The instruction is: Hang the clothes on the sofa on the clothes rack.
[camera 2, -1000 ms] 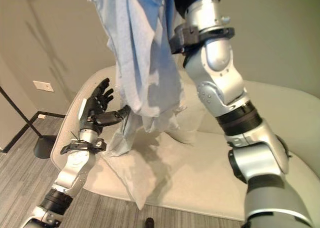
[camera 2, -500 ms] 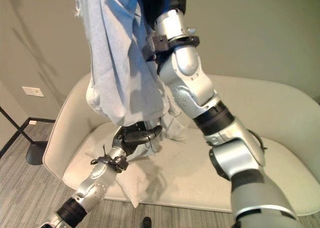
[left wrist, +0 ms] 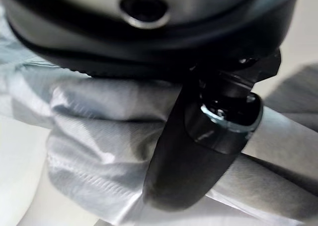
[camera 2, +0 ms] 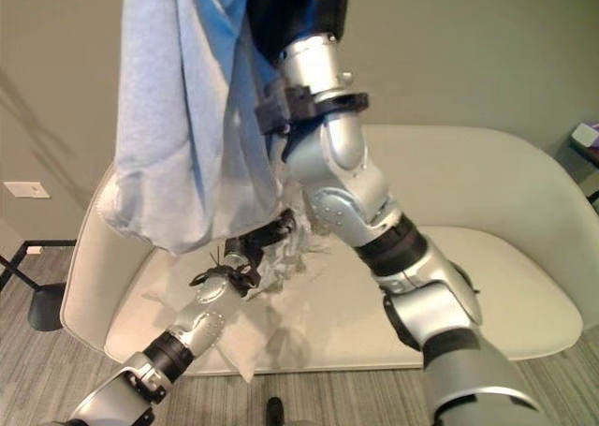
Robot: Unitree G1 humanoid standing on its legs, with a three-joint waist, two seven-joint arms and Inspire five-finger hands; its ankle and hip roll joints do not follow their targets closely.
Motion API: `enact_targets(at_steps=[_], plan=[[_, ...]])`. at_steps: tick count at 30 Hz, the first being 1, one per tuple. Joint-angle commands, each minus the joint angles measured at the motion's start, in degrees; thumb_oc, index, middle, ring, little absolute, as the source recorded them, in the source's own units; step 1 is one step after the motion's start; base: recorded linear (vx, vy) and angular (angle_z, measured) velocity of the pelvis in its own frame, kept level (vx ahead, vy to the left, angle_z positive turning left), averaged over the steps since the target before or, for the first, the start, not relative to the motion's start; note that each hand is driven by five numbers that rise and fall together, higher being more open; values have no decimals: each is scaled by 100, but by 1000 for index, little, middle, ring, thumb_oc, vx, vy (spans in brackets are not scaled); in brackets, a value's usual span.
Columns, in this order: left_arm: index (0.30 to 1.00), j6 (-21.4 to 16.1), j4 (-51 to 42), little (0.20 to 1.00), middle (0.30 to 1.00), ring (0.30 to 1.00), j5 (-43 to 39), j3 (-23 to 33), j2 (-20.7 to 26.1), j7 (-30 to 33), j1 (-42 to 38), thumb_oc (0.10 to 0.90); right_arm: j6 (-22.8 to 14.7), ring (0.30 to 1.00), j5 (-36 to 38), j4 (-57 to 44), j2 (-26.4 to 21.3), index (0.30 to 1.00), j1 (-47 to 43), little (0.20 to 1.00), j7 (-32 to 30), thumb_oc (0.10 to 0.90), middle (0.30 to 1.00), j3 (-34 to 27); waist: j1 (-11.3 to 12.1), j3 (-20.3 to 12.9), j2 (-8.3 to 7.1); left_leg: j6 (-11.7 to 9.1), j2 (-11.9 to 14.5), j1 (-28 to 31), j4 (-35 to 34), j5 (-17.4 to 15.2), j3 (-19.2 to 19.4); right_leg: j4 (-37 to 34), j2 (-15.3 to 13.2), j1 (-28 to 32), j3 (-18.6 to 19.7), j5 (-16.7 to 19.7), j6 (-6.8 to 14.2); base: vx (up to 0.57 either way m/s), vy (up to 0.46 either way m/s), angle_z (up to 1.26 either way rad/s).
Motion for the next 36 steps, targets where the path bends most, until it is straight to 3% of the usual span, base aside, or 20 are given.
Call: enact_targets(at_steps=[1,8,14,15,35,36], plan=[[300,-580,-1037,300,300,300,256,353,106,88,55,400,-644,300,-360,-290,-117,300,-445,300,-35,400,300,-767,283,-462,-223,-242,247,-142,600,999,-378,37,-114,608,71,-1008,316,0,0,0],[300,-578,-2033,300,300,300,905,1155,689,241,913,400,-670,300,-428,-600,-817,300,97,300,36,400,300,-1148,474,-373,-238,-231,258,-279,740,1042,-474,37,-113,641,-18,-1051,313,22,-14,7],[300,-575,-2038,300,300,300,906,1154,691,243,917,400,-670,300,-428,-601,-816,300,101,300,36,400,300,-1149,472,-378,-239,-231,259,-284,743,1041,-477,37,-114,639,-21,-1051,313,1,0,3],[300,-581,-2357,300,300,300,1209,1509,926,240,1312,400,-662,300,-399,-675,-1083,300,306,300,147,400,300,-1251,558,-301,-226,-219,249,-305,801,993,-488,37,-143,672,-57,-1066,332,0,0,0],[300,-564,-2553,300,300,300,1335,1665,1026,256,1525,400,-641,300,-374,-744,-1186,300,444,300,231,400,300,-1315,586,-320,-240,-204,236,-357,801,1002,-490,37,-168,639,-80,-1051,336,1,2,3],[300,-633,-2868,300,300,300,1749,2282,1294,261,2056,400,-608,300,-303,-855,-1671,300,1017,300,544,400,300,-1555,698,-223,-209,-168,193,-441,772,942,-452,37,-259,631,-195,-1035,390,70,76,2]])
